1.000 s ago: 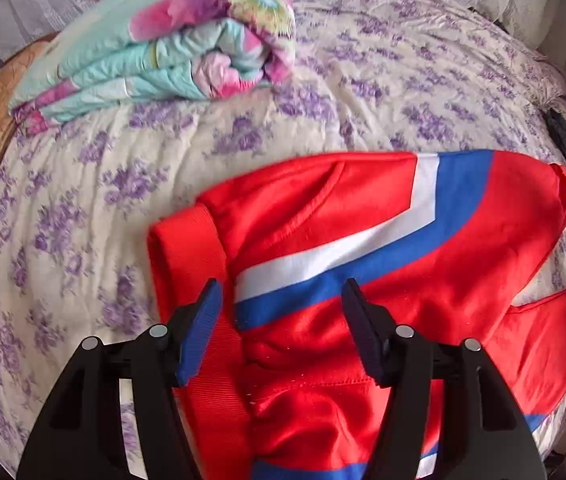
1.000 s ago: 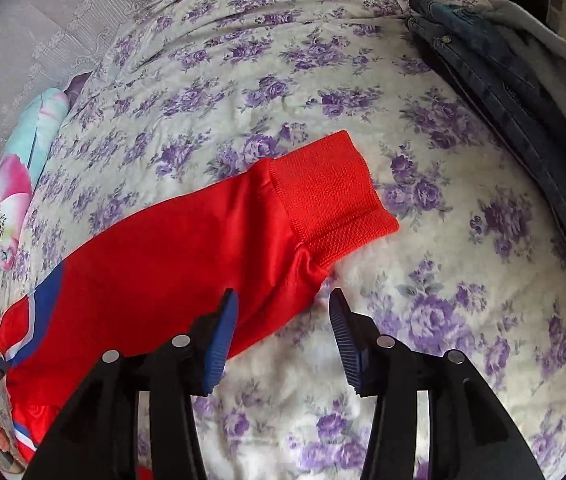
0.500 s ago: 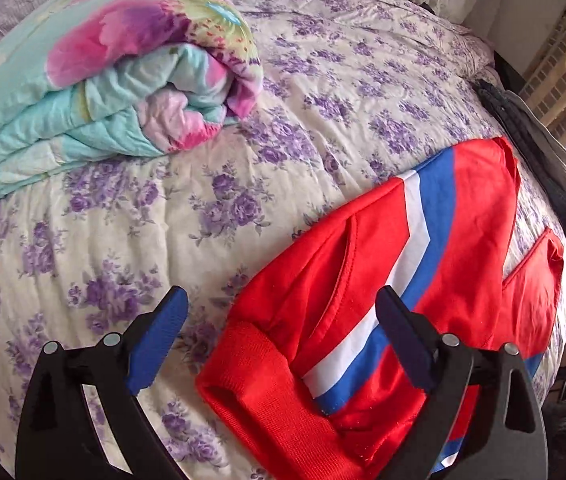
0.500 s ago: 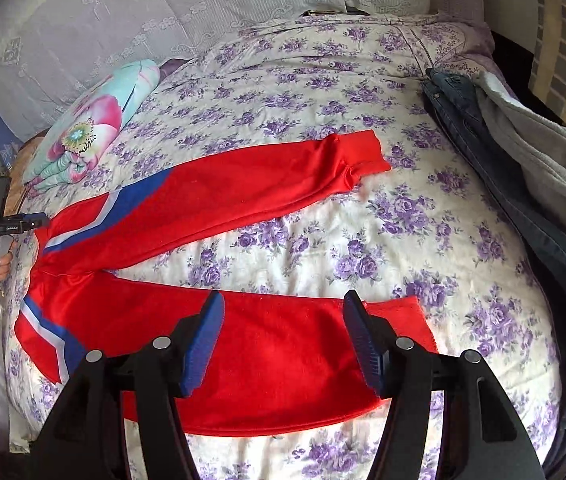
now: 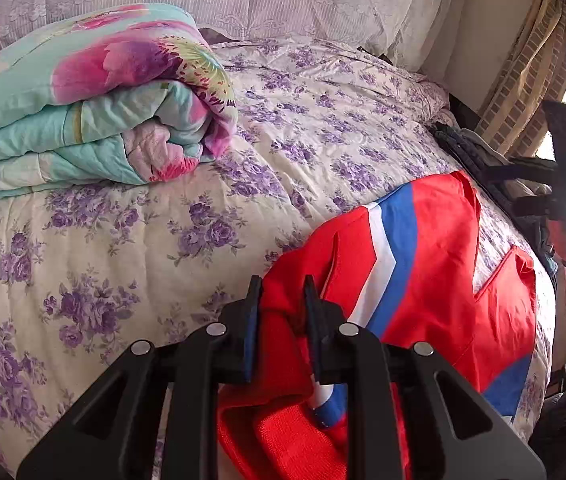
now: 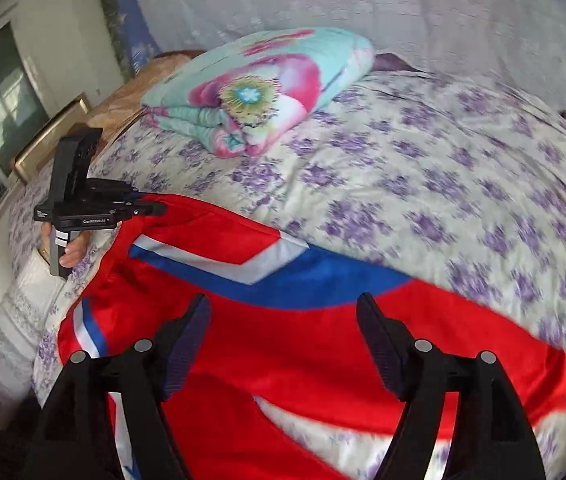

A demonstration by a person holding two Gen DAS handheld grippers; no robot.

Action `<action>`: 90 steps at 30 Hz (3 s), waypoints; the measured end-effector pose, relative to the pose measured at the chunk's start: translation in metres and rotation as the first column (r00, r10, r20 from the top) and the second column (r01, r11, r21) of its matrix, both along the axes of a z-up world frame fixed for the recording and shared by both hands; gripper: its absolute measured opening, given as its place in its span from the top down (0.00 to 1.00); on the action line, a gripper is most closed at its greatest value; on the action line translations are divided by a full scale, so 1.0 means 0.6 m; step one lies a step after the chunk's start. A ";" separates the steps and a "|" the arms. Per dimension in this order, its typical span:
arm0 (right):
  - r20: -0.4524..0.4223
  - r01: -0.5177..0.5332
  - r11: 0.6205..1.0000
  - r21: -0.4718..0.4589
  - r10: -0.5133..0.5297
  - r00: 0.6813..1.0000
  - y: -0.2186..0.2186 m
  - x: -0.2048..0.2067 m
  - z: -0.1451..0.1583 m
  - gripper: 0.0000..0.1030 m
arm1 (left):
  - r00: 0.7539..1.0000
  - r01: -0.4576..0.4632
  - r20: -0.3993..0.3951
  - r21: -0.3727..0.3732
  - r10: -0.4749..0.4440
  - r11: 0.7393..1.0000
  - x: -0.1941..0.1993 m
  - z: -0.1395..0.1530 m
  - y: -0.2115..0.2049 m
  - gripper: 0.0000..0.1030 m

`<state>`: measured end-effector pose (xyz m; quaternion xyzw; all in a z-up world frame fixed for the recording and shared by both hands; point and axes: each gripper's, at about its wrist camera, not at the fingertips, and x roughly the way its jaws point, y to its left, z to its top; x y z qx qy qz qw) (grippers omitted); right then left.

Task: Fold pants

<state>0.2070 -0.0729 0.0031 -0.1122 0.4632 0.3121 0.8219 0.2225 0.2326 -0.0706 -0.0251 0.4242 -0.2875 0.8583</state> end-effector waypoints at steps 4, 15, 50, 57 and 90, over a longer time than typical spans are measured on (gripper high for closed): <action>-0.075 -0.233 0.964 -0.125 0.225 0.971 0.129 0.092 -0.060 0.26 | 1.000 0.004 -0.004 -0.003 -0.004 1.000 -0.001 -0.006 0.002 0.82; -0.378 -0.445 0.883 -0.148 0.365 0.851 0.188 0.170 -0.175 0.43 | 1.000 0.015 -0.011 -0.049 -0.016 0.999 -0.002 -0.008 0.014 0.82; -0.103 -0.170 0.984 0.045 0.174 0.979 0.080 -0.353 -0.114 0.93 | 0.995 0.079 0.062 0.050 -0.082 0.996 -0.392 0.016 -0.026 0.85; -0.108 -0.134 0.991 0.032 0.136 0.985 0.091 -0.355 -0.163 0.93 | 0.993 0.072 0.094 0.026 -0.074 0.997 -0.449 0.032 -0.021 0.55; -0.228 0.250 0.968 -0.040 -0.252 0.940 -0.062 -0.171 -0.041 0.71 | 0.929 -0.322 -0.157 0.100 0.335 0.941 -0.376 -0.063 -0.170 0.97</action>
